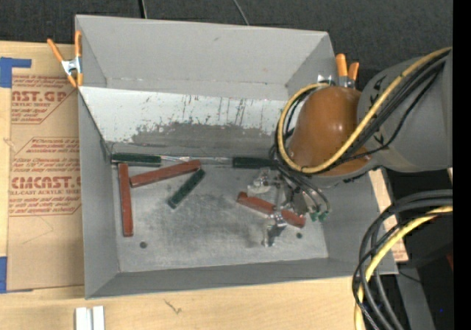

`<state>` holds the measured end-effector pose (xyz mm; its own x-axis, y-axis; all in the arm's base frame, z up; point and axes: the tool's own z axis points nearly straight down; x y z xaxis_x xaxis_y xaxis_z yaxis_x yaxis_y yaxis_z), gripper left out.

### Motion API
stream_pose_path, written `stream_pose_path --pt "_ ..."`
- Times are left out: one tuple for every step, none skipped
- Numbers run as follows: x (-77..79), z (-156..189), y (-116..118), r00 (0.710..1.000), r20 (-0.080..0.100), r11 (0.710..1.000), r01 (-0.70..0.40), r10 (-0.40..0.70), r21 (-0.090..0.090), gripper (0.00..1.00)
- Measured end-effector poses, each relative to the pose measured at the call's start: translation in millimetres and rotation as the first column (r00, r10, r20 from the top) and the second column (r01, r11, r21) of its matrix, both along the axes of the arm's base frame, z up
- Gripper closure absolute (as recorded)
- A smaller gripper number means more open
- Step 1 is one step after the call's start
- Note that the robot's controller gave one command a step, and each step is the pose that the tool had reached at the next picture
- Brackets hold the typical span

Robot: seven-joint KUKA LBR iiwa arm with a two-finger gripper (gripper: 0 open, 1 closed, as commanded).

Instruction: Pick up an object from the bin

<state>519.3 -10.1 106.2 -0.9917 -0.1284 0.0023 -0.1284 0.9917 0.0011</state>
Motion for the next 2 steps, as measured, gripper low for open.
stream_pose_path --pt "41.0 16.8 -21.5 0.998 0.004 0.998 0.056 -0.056 0.000 0.00" --pt "26.8 -28.8 -12.9 0.988 0.013 0.988 -0.153 0.153 -0.001 1.00"
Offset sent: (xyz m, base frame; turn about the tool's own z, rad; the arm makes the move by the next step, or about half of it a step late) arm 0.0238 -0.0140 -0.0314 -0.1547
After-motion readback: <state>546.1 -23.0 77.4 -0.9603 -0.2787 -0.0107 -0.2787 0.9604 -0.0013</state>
